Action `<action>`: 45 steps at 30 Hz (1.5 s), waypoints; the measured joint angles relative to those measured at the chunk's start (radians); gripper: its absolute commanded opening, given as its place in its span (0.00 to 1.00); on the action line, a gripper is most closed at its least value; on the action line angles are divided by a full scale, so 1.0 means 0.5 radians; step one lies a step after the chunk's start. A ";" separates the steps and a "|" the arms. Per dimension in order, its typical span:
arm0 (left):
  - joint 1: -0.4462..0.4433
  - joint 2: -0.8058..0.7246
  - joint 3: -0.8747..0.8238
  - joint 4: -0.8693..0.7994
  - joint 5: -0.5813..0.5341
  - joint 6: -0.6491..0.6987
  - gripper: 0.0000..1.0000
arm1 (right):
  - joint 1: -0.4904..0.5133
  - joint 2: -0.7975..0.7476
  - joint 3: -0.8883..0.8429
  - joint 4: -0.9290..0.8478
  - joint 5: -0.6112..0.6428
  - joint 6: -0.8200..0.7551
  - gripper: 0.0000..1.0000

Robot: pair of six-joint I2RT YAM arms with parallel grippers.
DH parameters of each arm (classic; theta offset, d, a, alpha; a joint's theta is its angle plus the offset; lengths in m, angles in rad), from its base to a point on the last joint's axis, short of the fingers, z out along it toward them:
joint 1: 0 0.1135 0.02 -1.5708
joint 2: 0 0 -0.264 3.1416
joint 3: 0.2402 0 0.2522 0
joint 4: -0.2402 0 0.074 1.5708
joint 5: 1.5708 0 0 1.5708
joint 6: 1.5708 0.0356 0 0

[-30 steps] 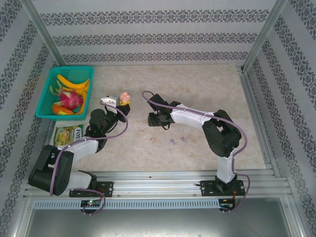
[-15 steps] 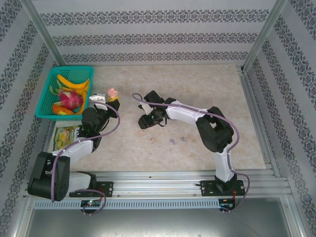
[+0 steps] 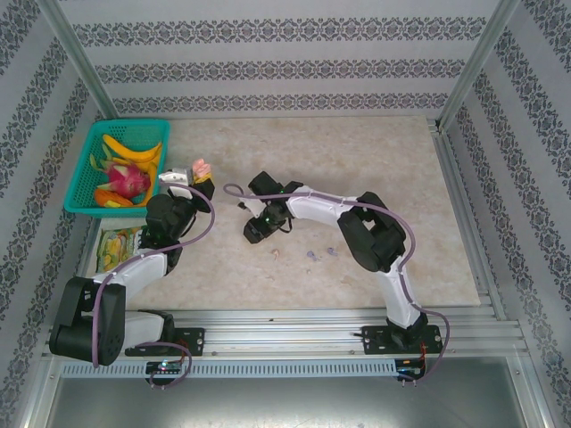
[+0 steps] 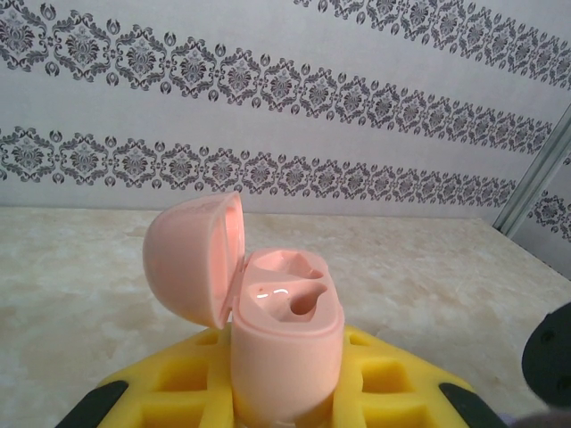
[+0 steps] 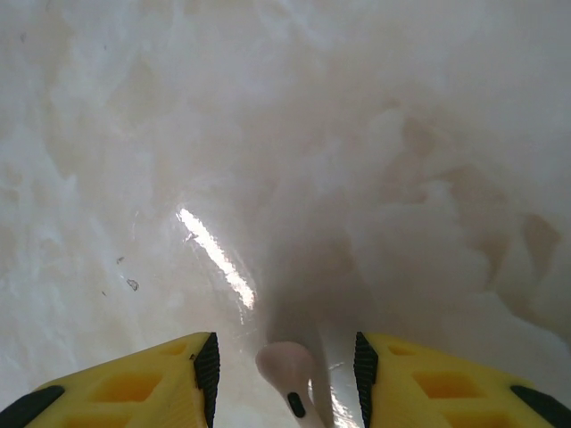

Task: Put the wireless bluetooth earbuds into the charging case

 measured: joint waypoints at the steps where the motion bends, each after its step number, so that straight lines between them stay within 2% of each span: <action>1: 0.000 0.000 0.000 0.000 0.000 -0.001 0.00 | 0.011 0.006 0.000 -0.004 0.022 -0.007 0.47; 17: 0.000 -0.001 0.000 0.000 -0.002 -0.016 0.00 | 0.128 0.011 0.025 -0.035 0.383 -0.025 0.38; 36: 0.000 -0.001 0.000 0.000 -0.015 -0.040 0.00 | 0.181 0.003 0.002 -0.018 0.546 -0.050 0.38; 45: 0.000 -0.001 0.000 0.001 -0.015 -0.053 0.00 | 0.194 -0.005 -0.011 -0.010 0.593 -0.079 0.32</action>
